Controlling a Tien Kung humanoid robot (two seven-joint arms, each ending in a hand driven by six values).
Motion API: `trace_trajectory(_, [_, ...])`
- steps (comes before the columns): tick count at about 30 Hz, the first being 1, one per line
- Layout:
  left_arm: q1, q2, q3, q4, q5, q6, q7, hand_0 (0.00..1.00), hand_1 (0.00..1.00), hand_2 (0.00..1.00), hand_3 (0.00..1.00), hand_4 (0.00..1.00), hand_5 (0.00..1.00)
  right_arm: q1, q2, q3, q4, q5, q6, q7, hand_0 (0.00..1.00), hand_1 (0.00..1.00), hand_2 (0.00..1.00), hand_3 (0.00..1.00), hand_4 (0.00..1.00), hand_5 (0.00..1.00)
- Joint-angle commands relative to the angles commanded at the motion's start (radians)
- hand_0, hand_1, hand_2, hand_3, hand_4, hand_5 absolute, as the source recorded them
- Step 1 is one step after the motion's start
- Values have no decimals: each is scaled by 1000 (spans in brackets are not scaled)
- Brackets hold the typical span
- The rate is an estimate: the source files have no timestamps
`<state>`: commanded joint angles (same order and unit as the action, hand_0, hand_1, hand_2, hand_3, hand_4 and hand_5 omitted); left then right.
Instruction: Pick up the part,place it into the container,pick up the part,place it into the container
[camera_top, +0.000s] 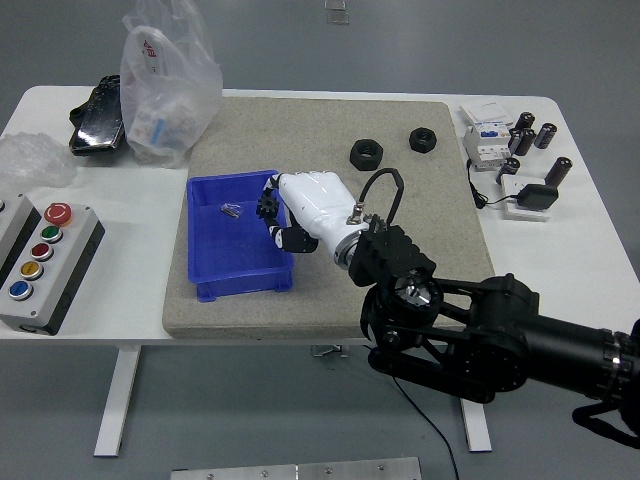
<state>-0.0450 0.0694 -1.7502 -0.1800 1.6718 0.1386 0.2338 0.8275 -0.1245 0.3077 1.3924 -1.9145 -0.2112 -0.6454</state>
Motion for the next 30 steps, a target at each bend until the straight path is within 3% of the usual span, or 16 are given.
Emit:
trace_trajectory(9, [-5, 1, -1, 0, 2, 1, -1, 757, 651, 595, 651, 686, 308, 10, 16, -38, -12, 5, 16, 0, 219, 395, 221, 602, 371, 77])
trace_trajectory(10, [-6, 1, 0, 0, 1, 1, -1, 757, 651, 595, 651, 686, 308, 11, 18, -39, -13, 5, 16, 0, 197, 387, 228, 704, 397, 241])
trace_trajectory(15, [-8, 1, -1, 0, 0, 2, -4, 757, 651, 595, 651, 686, 308, 13, 23, -43, -21, 9, 25, 0, 197, 387, 228, 704, 397, 241])
trace_trajectory(16, [-8, 1, -2, 0, 0, 2, -5, 756, 651, 594, 653, 683, 305, 13, 24, -44, -22, 9, 28, 0, 185, 370, 229, 754, 594, 287])
trace_trajectory(21, [-8, 1, -6, 0, 3, 4, -9, 756, 651, 594, 653, 683, 305, 13, 26, -51, -25, 16, 41, 0, 185, 370, 229, 754, 594, 287])
trace_trajectory(22, [-8, 1, -7, 0, 4, 4, -9, 756, 651, 594, 655, 684, 316, 12, 26, -51, -26, 17, 44, 0, 187, 352, 222, 790, 773, 343])
trace_trajectory(27, [-7, 1, -10, 0, 7, 6, -11, 756, 651, 594, 655, 684, 316, 8, 24, -43, -27, 15, 50, 0, 187, 352, 222, 790, 773, 343])
trace_trajectory(28, [-7, 1, -10, 0, 7, 6, -11, 756, 651, 590, 656, 684, 315, 7, 24, -41, -27, 14, 50, 0, 188, 350, 219, 848, 816, 351])
trace_trajectory(30, [-7, 1, -11, 0, 8, 6, -11, 756, 651, 590, 656, 684, 315, 6, 23, -37, -27, 12, 47, 0, 188, 350, 219, 848, 816, 351])
